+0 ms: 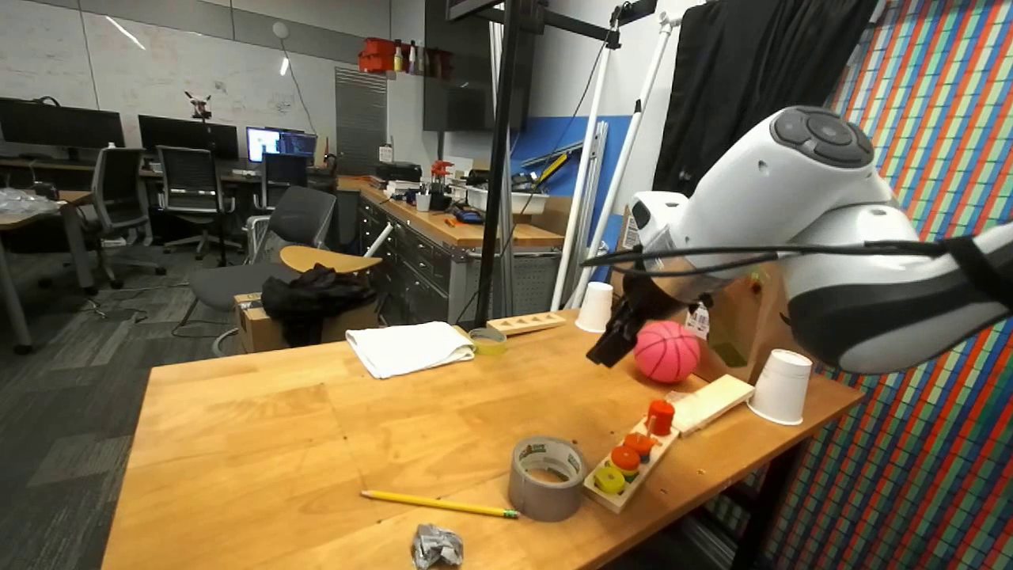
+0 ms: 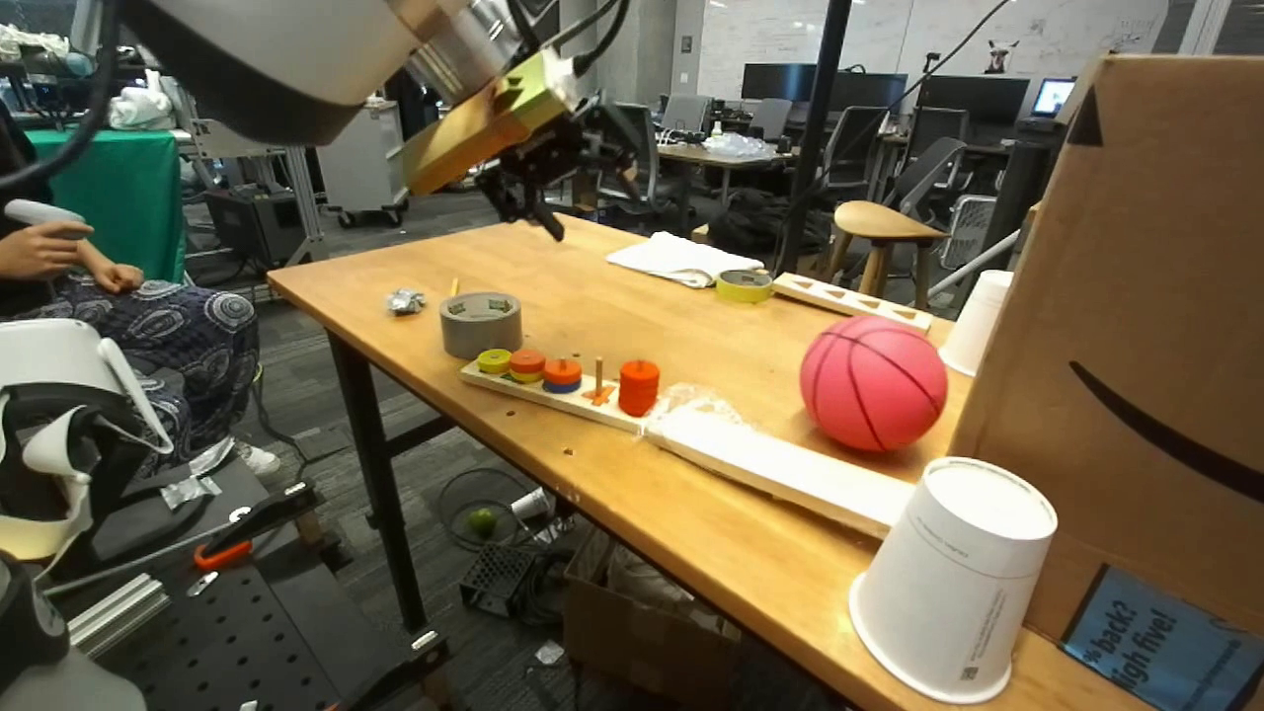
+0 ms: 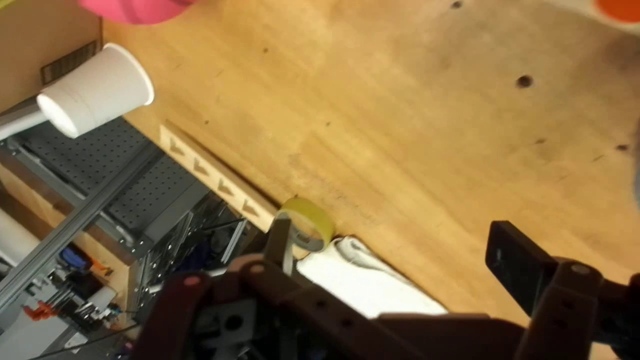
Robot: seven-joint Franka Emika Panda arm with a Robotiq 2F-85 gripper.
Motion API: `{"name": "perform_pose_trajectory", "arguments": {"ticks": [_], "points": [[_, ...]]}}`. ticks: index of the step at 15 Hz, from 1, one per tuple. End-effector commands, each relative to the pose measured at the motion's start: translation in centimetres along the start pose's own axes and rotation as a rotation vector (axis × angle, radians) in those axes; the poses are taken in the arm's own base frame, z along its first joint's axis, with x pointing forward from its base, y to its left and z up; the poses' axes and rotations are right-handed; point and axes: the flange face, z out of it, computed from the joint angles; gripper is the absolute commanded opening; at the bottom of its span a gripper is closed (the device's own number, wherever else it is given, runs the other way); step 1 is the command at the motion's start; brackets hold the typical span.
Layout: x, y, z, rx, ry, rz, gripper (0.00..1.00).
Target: Push the basketball to the right
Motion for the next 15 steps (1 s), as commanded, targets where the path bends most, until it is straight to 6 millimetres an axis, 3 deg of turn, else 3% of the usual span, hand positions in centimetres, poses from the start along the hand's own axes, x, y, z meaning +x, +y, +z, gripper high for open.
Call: {"name": "perform_pose_trajectory", "arguments": {"ticks": [1, 5, 6, 9, 15], "points": [[-0.8, -4.4, 1.0, 0.024, -0.061, 0.041, 1.0], [-1.1, -7.5, 1.8, 0.07, -0.113, 0.105, 1.0], [-1.4, -6.5, 1.6, 0.059, -0.1, 0.062, 1.0], [-1.4, -7.5, 2.2, 0.075, -0.116, 0.079, 1.0], [-1.4, -7.5, 2.3, 0.075, -0.118, 0.084, 1.0]]}}
